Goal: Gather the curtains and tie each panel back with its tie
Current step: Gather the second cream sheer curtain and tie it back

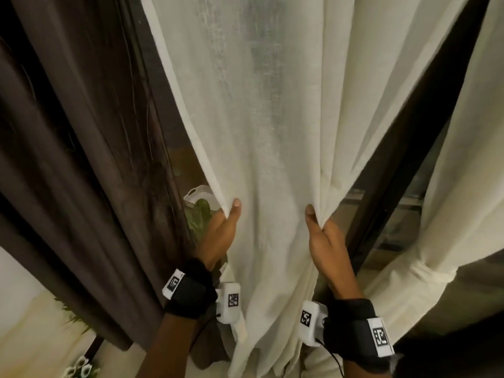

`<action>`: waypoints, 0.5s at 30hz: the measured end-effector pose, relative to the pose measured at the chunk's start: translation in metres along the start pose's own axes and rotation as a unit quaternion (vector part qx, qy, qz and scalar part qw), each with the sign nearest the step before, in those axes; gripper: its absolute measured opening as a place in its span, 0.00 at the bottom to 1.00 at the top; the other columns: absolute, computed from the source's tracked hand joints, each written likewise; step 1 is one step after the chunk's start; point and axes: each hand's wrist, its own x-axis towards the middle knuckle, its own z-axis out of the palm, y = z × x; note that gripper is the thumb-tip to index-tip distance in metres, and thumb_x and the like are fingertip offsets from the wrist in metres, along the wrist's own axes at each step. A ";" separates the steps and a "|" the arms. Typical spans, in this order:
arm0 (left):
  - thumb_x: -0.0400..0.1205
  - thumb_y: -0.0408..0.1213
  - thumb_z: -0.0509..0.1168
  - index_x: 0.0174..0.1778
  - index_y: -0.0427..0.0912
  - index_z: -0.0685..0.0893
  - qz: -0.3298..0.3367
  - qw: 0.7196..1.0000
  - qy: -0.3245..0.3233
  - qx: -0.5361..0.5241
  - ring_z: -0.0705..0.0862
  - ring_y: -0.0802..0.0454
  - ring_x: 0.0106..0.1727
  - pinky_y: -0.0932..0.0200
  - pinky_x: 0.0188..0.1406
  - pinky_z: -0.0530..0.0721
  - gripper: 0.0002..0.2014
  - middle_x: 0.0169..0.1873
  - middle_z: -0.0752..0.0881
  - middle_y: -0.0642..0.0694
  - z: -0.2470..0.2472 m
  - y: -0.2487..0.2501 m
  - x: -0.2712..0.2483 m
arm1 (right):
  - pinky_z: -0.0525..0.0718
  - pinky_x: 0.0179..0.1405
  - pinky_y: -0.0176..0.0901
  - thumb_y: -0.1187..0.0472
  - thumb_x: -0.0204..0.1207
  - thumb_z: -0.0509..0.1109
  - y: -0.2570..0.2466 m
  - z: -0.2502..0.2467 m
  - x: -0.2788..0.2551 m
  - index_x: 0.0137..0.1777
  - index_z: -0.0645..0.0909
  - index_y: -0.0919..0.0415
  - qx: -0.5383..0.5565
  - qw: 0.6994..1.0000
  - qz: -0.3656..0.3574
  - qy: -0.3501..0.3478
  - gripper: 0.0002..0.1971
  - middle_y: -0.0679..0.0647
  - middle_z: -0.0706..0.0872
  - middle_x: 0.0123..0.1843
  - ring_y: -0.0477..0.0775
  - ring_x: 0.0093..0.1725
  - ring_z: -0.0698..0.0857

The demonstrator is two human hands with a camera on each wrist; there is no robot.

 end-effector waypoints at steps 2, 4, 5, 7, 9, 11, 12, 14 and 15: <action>0.72 0.79 0.72 0.66 0.56 0.89 -0.030 0.992 -0.106 -0.067 0.87 0.49 0.74 0.42 0.85 0.76 0.37 0.69 0.91 0.54 0.005 -0.007 -0.004 | 0.81 0.71 0.42 0.44 0.92 0.59 0.002 0.007 -0.001 0.76 0.76 0.39 -0.007 0.999 -0.021 -0.046 0.15 0.44 0.86 0.71 0.40 0.67 0.85; 0.70 0.74 0.78 0.72 0.54 0.88 -0.031 0.967 -0.214 -0.134 0.87 0.45 0.76 0.39 0.82 0.79 0.39 0.71 0.91 0.49 0.010 -0.015 -0.010 | 0.83 0.72 0.39 0.46 0.93 0.59 0.009 0.014 -0.001 0.76 0.76 0.38 -0.034 0.995 -0.053 -0.082 0.14 0.43 0.86 0.71 0.35 0.69 0.85; 0.72 0.69 0.79 0.72 0.53 0.87 -0.023 0.960 -0.247 -0.127 0.88 0.48 0.75 0.44 0.78 0.84 0.36 0.69 0.92 0.51 0.011 -0.011 -0.016 | 0.83 0.74 0.39 0.46 0.94 0.58 0.011 0.017 -0.003 0.76 0.77 0.39 -0.046 0.992 -0.066 -0.100 0.14 0.43 0.86 0.71 0.34 0.69 0.85; 0.79 0.55 0.77 0.71 0.55 0.83 0.033 0.958 -0.282 -0.049 0.90 0.62 0.69 0.61 0.68 0.87 0.25 0.63 0.94 0.57 0.015 0.001 -0.023 | 0.81 0.75 0.37 0.38 0.92 0.56 0.018 0.021 -0.006 0.78 0.77 0.46 -0.081 0.984 -0.100 -0.127 0.23 0.43 0.86 0.71 0.32 0.70 0.83; 0.85 0.41 0.74 0.72 0.55 0.82 0.074 0.956 -0.284 0.012 0.90 0.66 0.67 0.65 0.67 0.87 0.19 0.63 0.92 0.57 0.021 0.012 -0.021 | 0.78 0.75 0.29 0.35 0.90 0.55 0.023 0.022 -0.008 0.81 0.76 0.57 -0.129 0.970 -0.144 -0.148 0.32 0.34 0.81 0.68 0.22 0.69 0.78; 0.83 0.45 0.79 0.76 0.51 0.83 0.100 0.957 -0.265 0.060 0.88 0.62 0.71 0.57 0.75 0.86 0.25 0.68 0.91 0.54 0.027 0.019 -0.016 | 0.74 0.78 0.27 0.56 0.92 0.60 0.028 0.023 -0.006 0.85 0.72 0.56 -0.138 0.961 -0.147 -0.189 0.22 0.32 0.78 0.73 0.19 0.72 0.75; 0.80 0.51 0.81 0.77 0.52 0.83 0.114 0.958 -0.250 0.083 0.88 0.61 0.72 0.55 0.76 0.85 0.30 0.69 0.91 0.54 0.029 0.021 -0.015 | 0.73 0.81 0.30 0.64 0.92 0.61 0.031 0.023 -0.003 0.86 0.71 0.56 -0.134 0.959 -0.144 -0.204 0.24 0.37 0.79 0.77 0.24 0.75 0.76; 0.79 0.59 0.80 0.73 0.54 0.86 0.127 0.960 -0.221 0.117 0.89 0.62 0.69 0.58 0.73 0.87 0.28 0.65 0.92 0.56 0.034 0.022 -0.011 | 0.74 0.84 0.38 0.65 0.92 0.63 0.037 0.020 -0.001 0.86 0.74 0.56 -0.132 0.959 -0.128 -0.215 0.23 0.46 0.80 0.82 0.38 0.80 0.78; 0.81 0.59 0.78 0.70 0.54 0.88 0.128 0.962 -0.205 0.129 0.90 0.63 0.66 0.61 0.69 0.87 0.24 0.63 0.93 0.57 0.036 0.023 -0.011 | 0.76 0.83 0.41 0.63 0.92 0.65 0.041 0.017 0.001 0.83 0.78 0.55 -0.133 0.959 -0.120 -0.221 0.21 0.47 0.82 0.81 0.42 0.80 0.80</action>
